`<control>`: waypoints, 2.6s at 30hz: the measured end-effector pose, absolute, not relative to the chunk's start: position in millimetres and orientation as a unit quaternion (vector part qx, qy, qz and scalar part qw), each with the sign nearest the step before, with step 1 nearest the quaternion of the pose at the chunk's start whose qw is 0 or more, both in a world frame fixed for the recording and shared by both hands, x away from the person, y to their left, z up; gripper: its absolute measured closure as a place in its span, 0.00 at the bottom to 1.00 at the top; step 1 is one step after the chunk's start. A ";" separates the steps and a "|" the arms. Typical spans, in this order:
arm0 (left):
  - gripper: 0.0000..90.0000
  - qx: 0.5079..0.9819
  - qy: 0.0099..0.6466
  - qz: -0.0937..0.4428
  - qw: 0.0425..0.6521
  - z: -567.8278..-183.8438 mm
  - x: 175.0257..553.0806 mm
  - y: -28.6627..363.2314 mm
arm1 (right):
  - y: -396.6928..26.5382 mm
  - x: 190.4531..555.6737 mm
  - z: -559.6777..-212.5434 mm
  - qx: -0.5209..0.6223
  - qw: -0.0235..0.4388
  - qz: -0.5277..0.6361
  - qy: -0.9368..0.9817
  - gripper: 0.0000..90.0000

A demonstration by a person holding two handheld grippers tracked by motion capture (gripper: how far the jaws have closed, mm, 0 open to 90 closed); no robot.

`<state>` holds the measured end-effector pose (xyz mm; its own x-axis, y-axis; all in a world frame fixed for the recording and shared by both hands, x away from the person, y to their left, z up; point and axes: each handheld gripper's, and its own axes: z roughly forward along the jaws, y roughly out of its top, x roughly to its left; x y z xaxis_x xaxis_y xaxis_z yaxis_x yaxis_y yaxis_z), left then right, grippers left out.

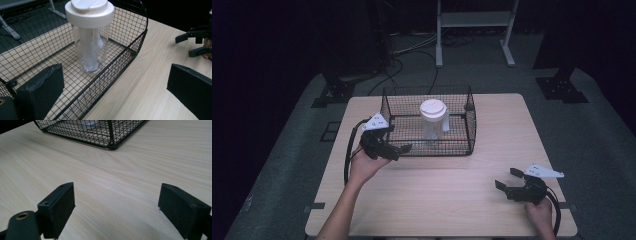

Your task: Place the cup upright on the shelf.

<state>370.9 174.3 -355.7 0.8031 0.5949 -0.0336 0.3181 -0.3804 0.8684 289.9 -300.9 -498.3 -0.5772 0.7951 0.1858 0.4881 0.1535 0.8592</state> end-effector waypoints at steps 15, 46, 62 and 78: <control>0.00 0.812 0.285 0.146 0.488 -373.2 351.6 187.5 | -300.6 289.9 -498.3 0.432 0.158 0.485 0.744 0.14; 0.00 0.802 0.304 0.151 0.490 -407.2 321.3 213.4 | -299.7 289.4 -498.3 0.433 0.162 0.482 0.744 0.14; 0.00 0.795 0.311 0.148 0.500 -421.8 308.2 222.2 | -299.5 289.4 -498.4 0.433 0.162 0.481 0.745 0.14; 0.00 0.786 0.329 0.158 0.499 -441.9 296.3 234.8 | -299.4 289.4 -498.4 0.433 0.163 0.481 0.745 0.14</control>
<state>296.3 234.8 -441.9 0.7335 0.6748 -0.0809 0.3601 -0.2849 0.8883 289.4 -299.4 -498.4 -0.5718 0.8019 0.1732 0.4884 0.1630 0.8573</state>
